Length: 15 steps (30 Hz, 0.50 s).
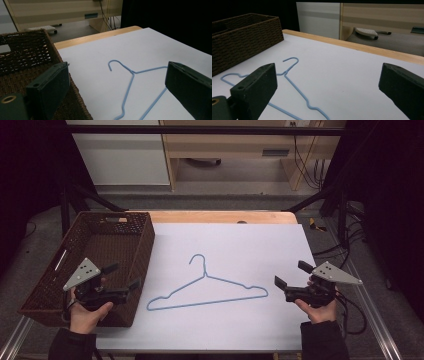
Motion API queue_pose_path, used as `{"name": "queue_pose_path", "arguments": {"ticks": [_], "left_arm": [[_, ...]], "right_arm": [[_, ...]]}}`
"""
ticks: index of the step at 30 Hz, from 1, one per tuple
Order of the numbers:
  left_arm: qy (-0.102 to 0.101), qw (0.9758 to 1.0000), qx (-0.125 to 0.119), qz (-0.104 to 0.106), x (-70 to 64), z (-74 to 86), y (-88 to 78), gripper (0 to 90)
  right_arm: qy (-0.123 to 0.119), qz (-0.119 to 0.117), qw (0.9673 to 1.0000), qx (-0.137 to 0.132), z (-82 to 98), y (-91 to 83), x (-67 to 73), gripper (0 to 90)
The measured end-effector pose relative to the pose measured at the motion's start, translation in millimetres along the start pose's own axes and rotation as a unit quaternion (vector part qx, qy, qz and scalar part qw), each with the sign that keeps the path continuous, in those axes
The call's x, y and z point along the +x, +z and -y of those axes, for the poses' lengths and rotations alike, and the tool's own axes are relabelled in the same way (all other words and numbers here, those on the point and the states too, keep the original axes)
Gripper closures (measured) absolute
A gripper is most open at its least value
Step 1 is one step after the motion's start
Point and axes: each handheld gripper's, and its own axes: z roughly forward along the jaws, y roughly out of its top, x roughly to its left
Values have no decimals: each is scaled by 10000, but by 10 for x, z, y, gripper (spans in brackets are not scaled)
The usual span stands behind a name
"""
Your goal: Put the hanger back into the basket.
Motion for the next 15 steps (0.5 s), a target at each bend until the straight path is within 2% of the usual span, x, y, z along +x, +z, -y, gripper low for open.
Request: {"name": "queue_pose_path", "arguments": {"ticks": [15], "left_arm": [[191,9994,206,214,-247,-1,166,65]], "right_arm": [[-9,-16,10000,37,2,20,23,25]]}}
